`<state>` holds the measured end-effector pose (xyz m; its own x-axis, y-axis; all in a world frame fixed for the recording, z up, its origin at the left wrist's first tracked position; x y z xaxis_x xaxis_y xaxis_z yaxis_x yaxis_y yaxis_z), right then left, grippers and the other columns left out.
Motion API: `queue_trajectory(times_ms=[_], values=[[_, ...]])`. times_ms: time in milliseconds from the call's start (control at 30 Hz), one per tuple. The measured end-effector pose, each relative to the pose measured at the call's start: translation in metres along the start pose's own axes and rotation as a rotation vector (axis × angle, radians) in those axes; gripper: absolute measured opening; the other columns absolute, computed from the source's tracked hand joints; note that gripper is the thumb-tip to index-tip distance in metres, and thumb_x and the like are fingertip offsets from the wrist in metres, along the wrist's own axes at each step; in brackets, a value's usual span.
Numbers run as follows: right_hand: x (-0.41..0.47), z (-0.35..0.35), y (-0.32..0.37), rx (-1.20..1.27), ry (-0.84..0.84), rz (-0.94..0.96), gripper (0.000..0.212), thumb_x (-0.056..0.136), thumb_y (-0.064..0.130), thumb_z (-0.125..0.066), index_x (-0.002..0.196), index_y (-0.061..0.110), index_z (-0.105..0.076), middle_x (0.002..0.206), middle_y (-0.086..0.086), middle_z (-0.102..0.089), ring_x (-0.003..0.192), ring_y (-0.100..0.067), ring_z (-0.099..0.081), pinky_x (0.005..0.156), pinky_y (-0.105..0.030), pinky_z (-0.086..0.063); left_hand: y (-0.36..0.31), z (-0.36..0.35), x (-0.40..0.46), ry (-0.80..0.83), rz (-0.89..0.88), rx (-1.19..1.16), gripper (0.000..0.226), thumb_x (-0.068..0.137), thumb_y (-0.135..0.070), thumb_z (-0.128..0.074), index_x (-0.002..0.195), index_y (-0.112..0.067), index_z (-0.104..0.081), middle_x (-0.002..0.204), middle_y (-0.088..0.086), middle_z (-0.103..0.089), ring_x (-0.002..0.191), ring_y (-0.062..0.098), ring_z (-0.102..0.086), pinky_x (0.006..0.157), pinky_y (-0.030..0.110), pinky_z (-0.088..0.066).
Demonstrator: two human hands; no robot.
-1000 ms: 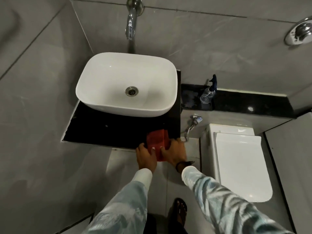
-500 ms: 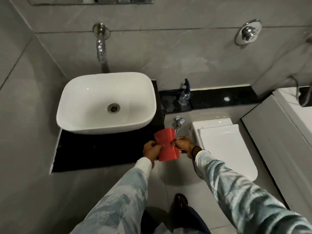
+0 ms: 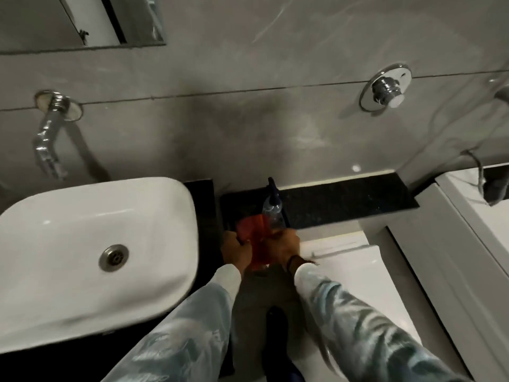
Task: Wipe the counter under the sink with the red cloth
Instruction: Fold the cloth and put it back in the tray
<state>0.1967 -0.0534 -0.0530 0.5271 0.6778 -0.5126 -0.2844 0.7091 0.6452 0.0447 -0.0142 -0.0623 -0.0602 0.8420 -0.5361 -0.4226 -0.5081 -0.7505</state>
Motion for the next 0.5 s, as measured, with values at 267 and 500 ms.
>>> queue_trajectory(times_ms=[267, 500], values=[[0.142, -0.065, -0.011, 0.015, 0.144, -0.005, 0.034, 0.097, 0.039, -0.066, 0.12, 0.015, -0.073, 0.121, -0.014, -0.075, 0.118, -0.034, -0.069, 0.095, -0.038, -0.056, 0.001, -0.073, 0.128, -0.033, 0.156, 0.045, 0.045, 0.092, 0.004, -0.047, 0.136, -0.003, -0.044, 0.136, 0.024, -0.059, 0.125, 0.041, -0.06, 0.107, 0.051, -0.05], [0.159, -0.083, -0.02, 0.051, 0.12, 0.032, 0.022, 0.098, 0.025, -0.063, 0.113, 0.013, -0.072, 0.103, -0.009, -0.076, 0.108, -0.032, -0.071, 0.08, -0.028, -0.046, 0.018, -0.084, 0.151, -0.075, 0.215, -0.065, 0.066, 0.089, 0.009, -0.039, 0.152, -0.011, -0.036, 0.147, 0.021, -0.054, 0.134, 0.04, -0.054, 0.115, 0.056, -0.044]])
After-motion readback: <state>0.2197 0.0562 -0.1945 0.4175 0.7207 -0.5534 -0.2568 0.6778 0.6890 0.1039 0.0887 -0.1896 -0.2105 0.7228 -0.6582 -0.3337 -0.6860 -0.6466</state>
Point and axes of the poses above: each hand's wrist, its own x-axis towards the middle knuckle, its own z-axis out of the back of the hand, y = z × x, the point moved 5 cm from there along x, towards the middle knuckle
